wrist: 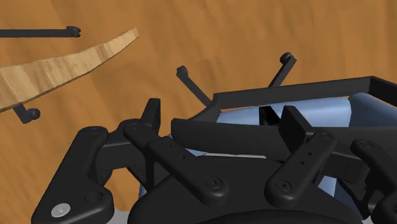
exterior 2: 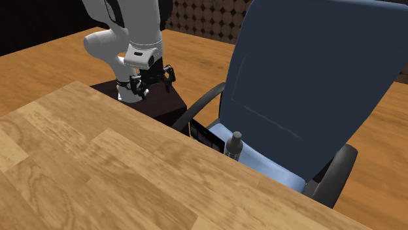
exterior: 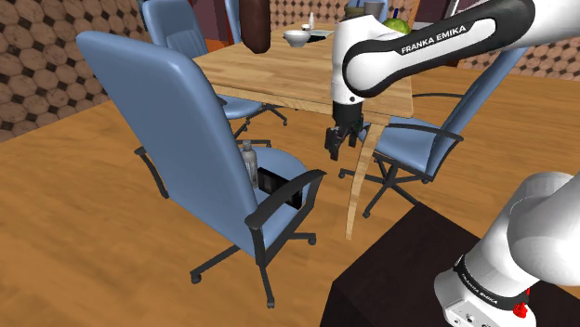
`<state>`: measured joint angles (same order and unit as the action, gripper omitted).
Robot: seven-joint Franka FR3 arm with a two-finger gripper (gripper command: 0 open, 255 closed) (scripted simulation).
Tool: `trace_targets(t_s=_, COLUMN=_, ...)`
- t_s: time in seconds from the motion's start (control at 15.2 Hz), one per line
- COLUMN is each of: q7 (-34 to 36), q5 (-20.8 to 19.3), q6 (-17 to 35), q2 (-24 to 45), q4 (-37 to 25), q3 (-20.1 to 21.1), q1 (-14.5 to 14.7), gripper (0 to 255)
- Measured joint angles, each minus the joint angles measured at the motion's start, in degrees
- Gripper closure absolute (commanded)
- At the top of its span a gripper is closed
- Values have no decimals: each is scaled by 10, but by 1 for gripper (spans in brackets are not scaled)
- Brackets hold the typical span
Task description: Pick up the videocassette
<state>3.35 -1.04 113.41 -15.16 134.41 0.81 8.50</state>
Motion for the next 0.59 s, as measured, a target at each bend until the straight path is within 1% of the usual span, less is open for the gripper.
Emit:
trace_targets(t_s=0.33, q7=-2, q5=5, q6=67, q2=95, q4=-42, q3=14, q1=14, gripper=0)
trace_targets(t_s=0.59, q7=-1, q5=4, q6=108, q2=170, q4=-87, q3=25, q1=26, gripper=0)
